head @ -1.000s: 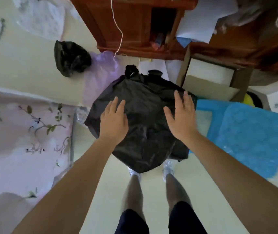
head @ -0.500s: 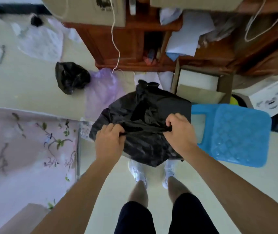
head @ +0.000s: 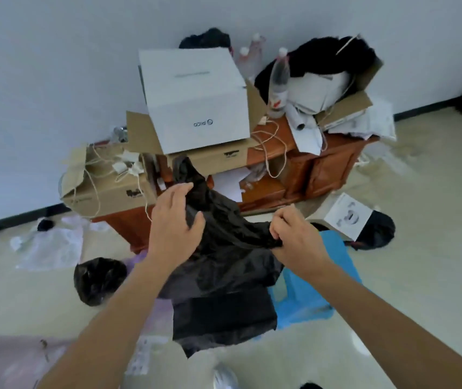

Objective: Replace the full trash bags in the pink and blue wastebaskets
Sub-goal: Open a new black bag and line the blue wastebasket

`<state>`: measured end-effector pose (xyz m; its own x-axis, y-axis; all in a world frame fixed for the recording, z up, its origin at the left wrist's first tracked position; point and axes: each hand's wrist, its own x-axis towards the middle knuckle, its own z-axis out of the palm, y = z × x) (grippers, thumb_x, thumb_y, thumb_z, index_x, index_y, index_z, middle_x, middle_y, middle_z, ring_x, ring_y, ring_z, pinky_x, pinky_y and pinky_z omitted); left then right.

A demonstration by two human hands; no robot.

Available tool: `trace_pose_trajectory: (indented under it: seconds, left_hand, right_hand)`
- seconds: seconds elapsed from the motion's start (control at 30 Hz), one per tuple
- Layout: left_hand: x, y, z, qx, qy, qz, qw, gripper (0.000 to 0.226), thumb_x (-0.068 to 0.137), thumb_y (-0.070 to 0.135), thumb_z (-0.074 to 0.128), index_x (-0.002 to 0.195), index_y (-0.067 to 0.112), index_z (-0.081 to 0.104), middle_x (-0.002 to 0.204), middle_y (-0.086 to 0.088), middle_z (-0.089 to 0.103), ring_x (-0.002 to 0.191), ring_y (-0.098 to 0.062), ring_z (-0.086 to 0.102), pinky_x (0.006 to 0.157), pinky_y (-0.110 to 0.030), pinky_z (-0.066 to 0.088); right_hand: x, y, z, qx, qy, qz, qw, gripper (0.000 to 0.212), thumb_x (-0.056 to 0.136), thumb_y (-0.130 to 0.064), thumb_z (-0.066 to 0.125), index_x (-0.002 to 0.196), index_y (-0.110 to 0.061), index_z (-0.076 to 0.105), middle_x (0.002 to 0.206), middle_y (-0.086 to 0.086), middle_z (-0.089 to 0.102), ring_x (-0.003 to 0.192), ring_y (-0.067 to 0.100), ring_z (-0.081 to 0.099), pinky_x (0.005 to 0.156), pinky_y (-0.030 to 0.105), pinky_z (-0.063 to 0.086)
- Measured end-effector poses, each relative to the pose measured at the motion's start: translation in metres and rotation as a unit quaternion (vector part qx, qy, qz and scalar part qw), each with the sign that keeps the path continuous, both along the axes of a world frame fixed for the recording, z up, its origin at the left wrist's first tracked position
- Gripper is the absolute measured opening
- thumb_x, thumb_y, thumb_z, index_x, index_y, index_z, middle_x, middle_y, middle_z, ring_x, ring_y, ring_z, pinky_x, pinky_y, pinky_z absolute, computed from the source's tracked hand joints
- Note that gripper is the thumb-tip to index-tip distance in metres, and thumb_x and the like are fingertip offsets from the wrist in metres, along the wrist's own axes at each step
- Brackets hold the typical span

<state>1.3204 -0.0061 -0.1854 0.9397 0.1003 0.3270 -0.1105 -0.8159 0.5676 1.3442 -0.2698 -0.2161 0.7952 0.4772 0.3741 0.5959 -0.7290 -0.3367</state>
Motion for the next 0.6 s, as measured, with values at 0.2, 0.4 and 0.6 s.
trace_pose_trajectory:
  seconds: [0.2,0.4,0.6]
  left_hand:
    - [0.031,-0.112,0.025,0.305,0.132,-0.249,0.910,0.096,0.083,0.048,0.060,0.156,0.027,0.001,0.161,0.000,-0.025,0.144,-0.020,-0.033,0.116,-0.062,-0.008]
    - [-0.004,-0.260,0.045,0.350,0.125,-0.321,0.871,0.013,0.085,0.026,0.055,0.097,0.024,0.052,0.102,0.001,0.067,0.109,-0.027,0.060,0.102,-0.046,0.034]
    - [-0.096,-0.459,0.071,0.193,0.005,-0.381,0.904,0.018,0.080,0.017,0.057,0.096,0.023,0.057,0.086,-0.001,0.067,0.084,-0.030,0.063,0.064,-0.036,0.044]
  right_hand:
    - [-0.056,-0.104,0.030,-0.011,0.023,-0.076,0.997,0.045,0.056,0.001,0.074,0.078,-0.018,0.040,0.111,0.010,0.061,0.094,0.029,0.060,0.063,0.038,0.053]
    - [-0.151,-0.254,0.050,-0.028,0.067,-0.274,0.959,0.038,0.071,-0.013,0.076,0.085,-0.019,0.041,0.088,-0.001,0.049,0.077,0.030,0.058,0.052,0.033,0.034]
    - [-0.288,-0.405,0.065,0.024,0.221,-0.393,0.892,0.122,0.047,-0.102,0.054,0.146,-0.040,0.017,0.138,-0.005,0.045,0.123,0.019,0.048,0.096,0.041,0.048]
